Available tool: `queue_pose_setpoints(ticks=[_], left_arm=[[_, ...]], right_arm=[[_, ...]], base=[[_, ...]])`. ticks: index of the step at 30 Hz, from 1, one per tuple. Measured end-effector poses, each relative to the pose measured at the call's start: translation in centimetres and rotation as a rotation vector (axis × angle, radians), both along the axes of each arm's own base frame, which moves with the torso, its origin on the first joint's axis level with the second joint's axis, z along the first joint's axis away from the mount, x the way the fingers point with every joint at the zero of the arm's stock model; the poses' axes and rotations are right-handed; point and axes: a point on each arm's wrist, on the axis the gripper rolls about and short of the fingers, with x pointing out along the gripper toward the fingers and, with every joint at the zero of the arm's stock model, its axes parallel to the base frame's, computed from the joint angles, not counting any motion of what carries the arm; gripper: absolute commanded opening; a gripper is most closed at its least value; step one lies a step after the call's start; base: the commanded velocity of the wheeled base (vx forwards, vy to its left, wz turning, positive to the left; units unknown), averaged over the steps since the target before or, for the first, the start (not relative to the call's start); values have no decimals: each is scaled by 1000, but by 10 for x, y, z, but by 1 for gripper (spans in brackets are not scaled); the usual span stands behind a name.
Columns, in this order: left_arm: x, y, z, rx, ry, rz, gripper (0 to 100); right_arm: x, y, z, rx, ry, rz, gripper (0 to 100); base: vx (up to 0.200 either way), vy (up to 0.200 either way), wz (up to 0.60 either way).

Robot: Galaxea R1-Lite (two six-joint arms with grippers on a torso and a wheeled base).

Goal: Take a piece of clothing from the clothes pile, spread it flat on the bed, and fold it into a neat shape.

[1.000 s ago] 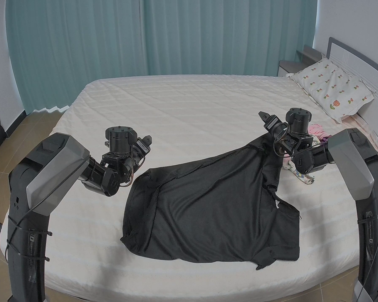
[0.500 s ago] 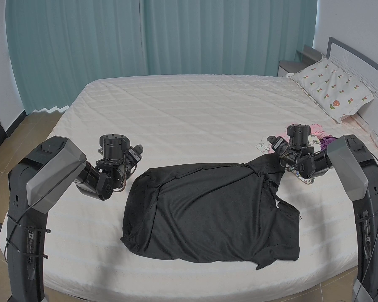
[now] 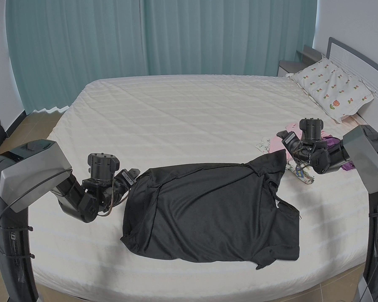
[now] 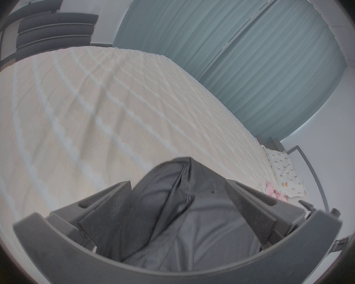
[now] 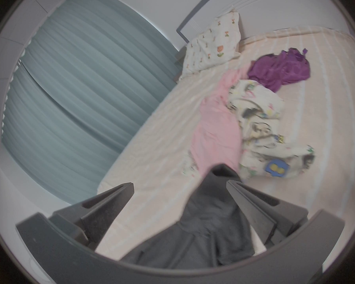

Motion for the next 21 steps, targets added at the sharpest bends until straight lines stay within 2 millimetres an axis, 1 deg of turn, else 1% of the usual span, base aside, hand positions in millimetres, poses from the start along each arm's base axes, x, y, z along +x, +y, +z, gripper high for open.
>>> queue_pose_setpoints(ticks=[4,7,11,13,21], left_arm=[[-25,4,0,-26,5,-31,100],[-44,5,-1,-43,6,-51,100],[-65,6,-2,-67,16,-71,100],[-76,6,-4,-80,26,-80,100],[-108,1,-18,-106,92,-118,100]], right_arm=[[-27,-3,-12,-21,79,29,100],[-52,-5,-20,-30,132,46,100],[-87,-6,-27,-31,198,65,100],[-108,-6,-30,-23,234,77,100],[-195,-7,-44,61,382,128,100]], base=[[0,0,0],[0,0,0],[-200,0,0],[-200,0,0],[0,0,0]])
